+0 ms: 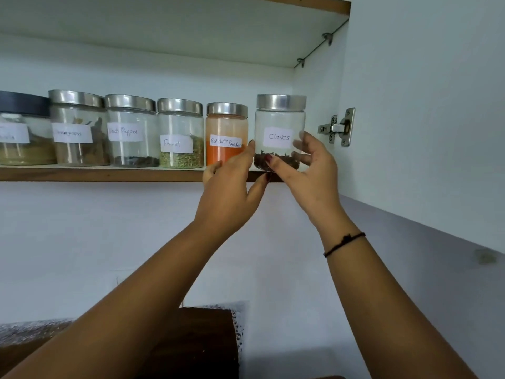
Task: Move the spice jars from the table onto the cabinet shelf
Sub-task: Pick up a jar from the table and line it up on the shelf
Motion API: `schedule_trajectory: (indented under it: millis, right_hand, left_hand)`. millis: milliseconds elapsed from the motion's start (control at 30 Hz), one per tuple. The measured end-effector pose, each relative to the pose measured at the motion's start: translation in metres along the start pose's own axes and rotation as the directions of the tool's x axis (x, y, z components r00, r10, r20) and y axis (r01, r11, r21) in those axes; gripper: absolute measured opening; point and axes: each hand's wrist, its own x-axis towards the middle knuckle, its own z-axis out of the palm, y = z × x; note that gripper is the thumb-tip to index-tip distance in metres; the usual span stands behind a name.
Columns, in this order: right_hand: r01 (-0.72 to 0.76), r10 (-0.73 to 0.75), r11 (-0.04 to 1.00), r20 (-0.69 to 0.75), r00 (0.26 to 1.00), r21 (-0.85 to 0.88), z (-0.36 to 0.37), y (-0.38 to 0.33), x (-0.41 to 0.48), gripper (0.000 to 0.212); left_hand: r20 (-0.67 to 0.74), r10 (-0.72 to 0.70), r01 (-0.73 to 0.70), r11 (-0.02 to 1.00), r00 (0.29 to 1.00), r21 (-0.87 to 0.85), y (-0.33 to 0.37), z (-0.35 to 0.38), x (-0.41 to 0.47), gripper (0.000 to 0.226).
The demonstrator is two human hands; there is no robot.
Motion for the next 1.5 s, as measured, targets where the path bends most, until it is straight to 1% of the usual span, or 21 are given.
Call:
schedule_trajectory:
  millis: [67,233,367,433,567,700,733,833,933,1033,1167,1200,1267,1300,1367,1433,1500]
  right_hand:
    - [0.0,0.001,0.999,0.015,1.0,-0.052,0.003,0.007,0.007,0.074]
    - [-0.007,0.008,0.987,0.009,1.0,-0.16,0.011,0.024,0.016,0.078]
    - [0.022,-0.01,0.943,0.037,0.999,-0.333,0.015,0.028,0.02,0.08]
    - [0.058,-0.033,0.909,0.068,0.997,-0.413,0.017,0.027,0.021,0.078]
    - [0.107,-0.067,0.847,0.095,0.993,-0.52,0.017,0.025,0.022,0.077]
    - [0.112,-0.067,0.844,0.104,0.992,-0.524,0.016,0.027,0.025,0.076]
    - [0.11,-0.064,0.848,0.106,0.992,-0.518,0.015,0.029,0.025,0.079]
    - [0.088,-0.04,0.872,0.111,0.993,-0.482,0.014,0.031,0.026,0.095]
    - [0.066,-0.028,0.901,0.093,0.995,-0.43,0.012,0.033,0.026,0.099]
    - [0.075,-0.048,0.914,0.078,0.996,-0.398,0.009,0.035,0.022,0.09]
    - [0.114,-0.086,0.94,0.098,0.991,-0.321,0.003,0.035,0.014,0.077]
    - [0.14,-0.118,0.939,0.088,0.989,-0.313,0.001,0.034,0.011,0.072]
    - [0.229,-0.238,0.908,0.017,0.971,-0.352,-0.005,0.03,0.005,0.055]
    - [0.272,-0.305,0.889,-0.032,0.952,-0.369,-0.007,0.027,0.002,0.046]
    - [0.347,-0.404,0.872,-0.107,0.909,-0.346,-0.009,0.019,-0.003,0.032]
    - [0.41,-0.456,0.866,-0.117,0.882,-0.287,-0.006,0.008,-0.005,0.021]
    - [0.472,-0.502,0.846,-0.076,0.861,-0.247,0.003,-0.004,-0.009,0.019]
  left_hand:
    - [0.003,0.011,-0.012,0.998,1.0,0.065,-0.004,0.006,-0.003,0.055]
    - [-0.052,0.099,-0.087,0.978,0.994,0.188,-0.014,0.016,-0.011,0.048]
    - [-0.078,0.087,-0.07,0.977,0.993,0.2,-0.011,0.023,-0.012,0.049]
    - [-0.088,0.093,-0.072,0.975,0.992,0.212,-0.009,0.025,-0.012,0.049]
    - [-0.123,0.098,-0.07,0.974,0.988,0.216,-0.006,0.025,-0.013,0.048]
    - [-0.122,0.104,-0.083,0.983,0.987,0.164,-0.007,0.021,-0.005,0.046]
    - [-0.124,0.097,-0.078,0.985,0.988,0.152,-0.007,0.02,-0.003,0.045]
    - [-0.124,0.07,-0.051,0.987,0.99,0.151,-0.004,0.02,0.0,0.045]
    - [-0.125,0.069,-0.049,0.986,0.99,0.158,-0.005,0.021,-0.001,0.046]
    - [-0.125,0.065,-0.047,0.988,0.99,0.146,-0.005,0.02,-0.001,0.046]
    - [-0.113,0.039,-0.025,0.992,0.993,0.125,-0.004,0.017,0.0,0.046]
    - [-0.096,0.031,-0.02,0.994,0.995,0.11,-0.003,0.015,0.0,0.048]
    - [-0.037,-0.005,0.006,0.999,0.999,0.046,-0.001,0.007,-0.001,0.053]
    - [-0.004,-0.029,0.029,1.0,1.0,-0.001,0.0,0.001,-0.003,0.054]
    - [0.04,-0.054,0.057,0.995,0.998,-0.086,0.0,-0.014,-0.007,0.053]
    - [0.052,-0.042,0.047,0.994,0.998,-0.097,-0.001,-0.029,-0.011,0.048]
    - [0.017,-0.024,0.026,0.997,1.0,-0.074,-0.005,-0.045,-0.016,0.042]
